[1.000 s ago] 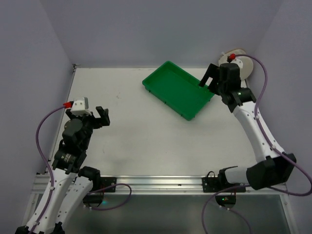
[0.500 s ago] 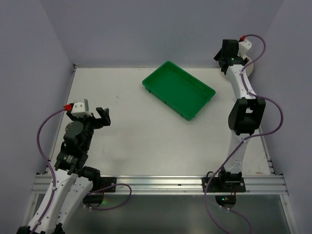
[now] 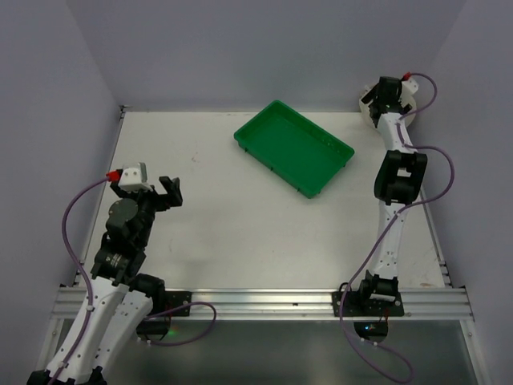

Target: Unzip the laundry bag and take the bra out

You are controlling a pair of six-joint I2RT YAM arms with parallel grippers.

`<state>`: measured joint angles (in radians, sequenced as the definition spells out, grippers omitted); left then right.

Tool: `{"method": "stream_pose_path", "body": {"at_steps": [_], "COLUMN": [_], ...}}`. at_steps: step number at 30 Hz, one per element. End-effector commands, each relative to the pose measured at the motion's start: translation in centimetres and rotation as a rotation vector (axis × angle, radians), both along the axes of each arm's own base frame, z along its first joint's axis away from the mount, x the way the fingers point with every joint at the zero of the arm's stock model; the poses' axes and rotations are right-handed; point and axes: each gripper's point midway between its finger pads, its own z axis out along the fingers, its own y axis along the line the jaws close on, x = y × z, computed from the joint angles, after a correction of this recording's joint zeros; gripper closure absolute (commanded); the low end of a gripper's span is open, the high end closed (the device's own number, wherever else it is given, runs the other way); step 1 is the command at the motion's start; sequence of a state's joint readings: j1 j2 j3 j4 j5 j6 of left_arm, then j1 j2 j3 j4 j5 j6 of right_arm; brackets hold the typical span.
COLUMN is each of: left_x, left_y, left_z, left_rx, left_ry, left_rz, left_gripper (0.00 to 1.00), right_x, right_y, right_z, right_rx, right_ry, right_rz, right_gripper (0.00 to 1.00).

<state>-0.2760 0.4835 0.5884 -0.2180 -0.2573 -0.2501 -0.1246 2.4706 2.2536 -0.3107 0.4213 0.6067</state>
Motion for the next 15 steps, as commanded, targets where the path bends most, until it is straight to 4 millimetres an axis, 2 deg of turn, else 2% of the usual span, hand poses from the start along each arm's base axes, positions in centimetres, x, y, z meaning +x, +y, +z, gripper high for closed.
{"method": "stream_pose_path", "body": {"at_steps": [1,9,15], "left_x": [0.5,0.7,0.7], "left_y": [0.0,0.2,0.3], "left_z": [0.5,0.2,0.0], "left_rx": [0.004,0.008,0.006], "left_ry": [-0.037,-0.025,-0.018], "left_rz": [0.002,0.013,0.019], "left_gripper": [0.0,0.0,0.0], "right_x": [3.1,3.8,3.8], "right_y": [0.9,-0.3,-1.1], "right_z": [4.8,3.0,1.5], "right_rx": [0.032,0.275,0.363], "right_ry": [-0.176,-0.261,-0.259], "right_rz": [0.081,0.082,0.045], "right_gripper": [0.02,0.08,0.29]}}
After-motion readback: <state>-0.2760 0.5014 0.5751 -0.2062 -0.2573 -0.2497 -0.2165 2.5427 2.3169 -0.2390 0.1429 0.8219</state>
